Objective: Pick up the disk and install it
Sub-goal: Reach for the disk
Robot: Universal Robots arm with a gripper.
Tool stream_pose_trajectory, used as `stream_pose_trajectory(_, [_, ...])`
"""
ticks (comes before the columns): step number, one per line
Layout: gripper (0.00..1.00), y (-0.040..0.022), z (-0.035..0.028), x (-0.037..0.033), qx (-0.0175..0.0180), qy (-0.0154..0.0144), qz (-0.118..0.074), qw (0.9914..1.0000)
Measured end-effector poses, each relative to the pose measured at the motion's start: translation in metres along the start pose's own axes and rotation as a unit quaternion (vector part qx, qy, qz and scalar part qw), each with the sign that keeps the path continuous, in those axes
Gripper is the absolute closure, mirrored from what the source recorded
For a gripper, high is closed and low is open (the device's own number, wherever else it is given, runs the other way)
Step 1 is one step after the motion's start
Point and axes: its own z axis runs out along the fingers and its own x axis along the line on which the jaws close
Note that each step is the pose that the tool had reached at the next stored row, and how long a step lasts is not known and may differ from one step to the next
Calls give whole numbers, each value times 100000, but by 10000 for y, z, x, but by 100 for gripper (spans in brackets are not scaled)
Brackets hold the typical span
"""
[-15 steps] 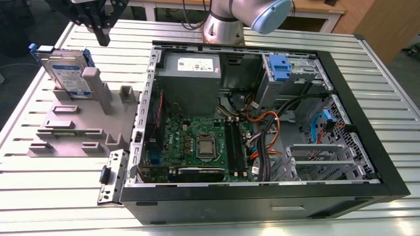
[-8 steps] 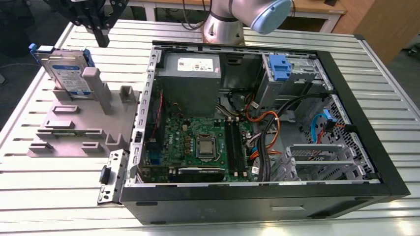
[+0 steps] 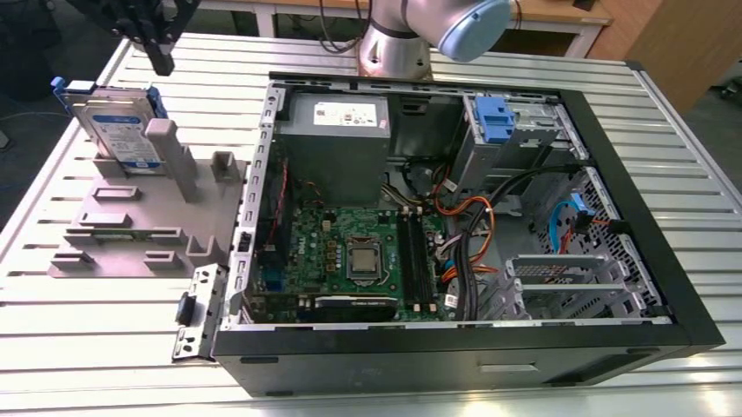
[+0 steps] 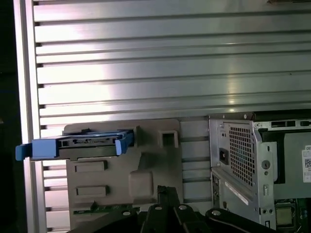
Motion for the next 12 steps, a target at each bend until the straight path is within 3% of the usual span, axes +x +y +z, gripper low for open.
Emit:
stream_pose_trajectory(9, [89, 18, 20, 412, 14, 138, 3, 100000])
stream_pose_trajectory(12, [89, 18, 34, 462, -4, 137, -620, 99998])
